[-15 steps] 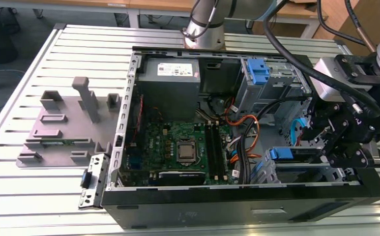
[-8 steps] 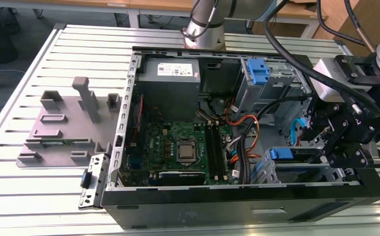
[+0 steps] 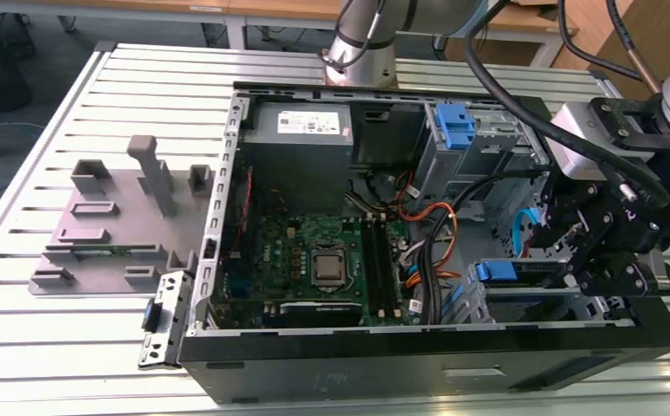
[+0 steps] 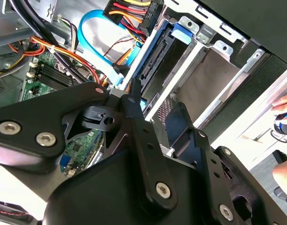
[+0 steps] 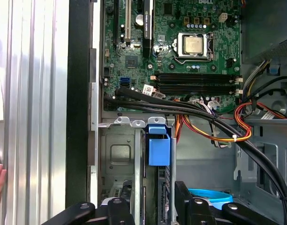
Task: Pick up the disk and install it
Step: 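Insert the first disk wire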
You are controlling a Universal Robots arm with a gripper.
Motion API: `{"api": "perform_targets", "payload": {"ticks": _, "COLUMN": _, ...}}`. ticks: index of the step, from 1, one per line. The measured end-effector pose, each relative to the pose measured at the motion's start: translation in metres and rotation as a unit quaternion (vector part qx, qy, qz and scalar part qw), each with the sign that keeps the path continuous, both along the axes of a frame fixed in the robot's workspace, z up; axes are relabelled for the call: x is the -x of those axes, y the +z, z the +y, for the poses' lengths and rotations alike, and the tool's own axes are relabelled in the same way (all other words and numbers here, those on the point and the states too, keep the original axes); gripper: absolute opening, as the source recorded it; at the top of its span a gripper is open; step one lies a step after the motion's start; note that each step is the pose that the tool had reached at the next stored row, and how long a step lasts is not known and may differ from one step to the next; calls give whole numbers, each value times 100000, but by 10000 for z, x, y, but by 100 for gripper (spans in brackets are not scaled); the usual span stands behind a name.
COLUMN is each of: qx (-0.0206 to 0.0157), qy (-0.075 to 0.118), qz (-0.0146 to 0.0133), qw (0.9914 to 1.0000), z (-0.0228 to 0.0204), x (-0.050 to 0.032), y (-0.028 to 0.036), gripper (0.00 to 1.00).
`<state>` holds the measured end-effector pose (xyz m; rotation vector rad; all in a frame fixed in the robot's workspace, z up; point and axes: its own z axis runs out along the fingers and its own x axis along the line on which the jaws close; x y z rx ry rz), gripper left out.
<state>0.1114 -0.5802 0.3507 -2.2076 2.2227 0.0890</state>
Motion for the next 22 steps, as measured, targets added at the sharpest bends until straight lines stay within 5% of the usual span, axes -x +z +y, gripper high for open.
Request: {"api": "perform_targets", "payload": {"ticks": 22, "qx": 10, "qy": 0, "qz": 0, "qw": 100000, "z": 15, "x": 0, "y": 114, "gripper": 48}}
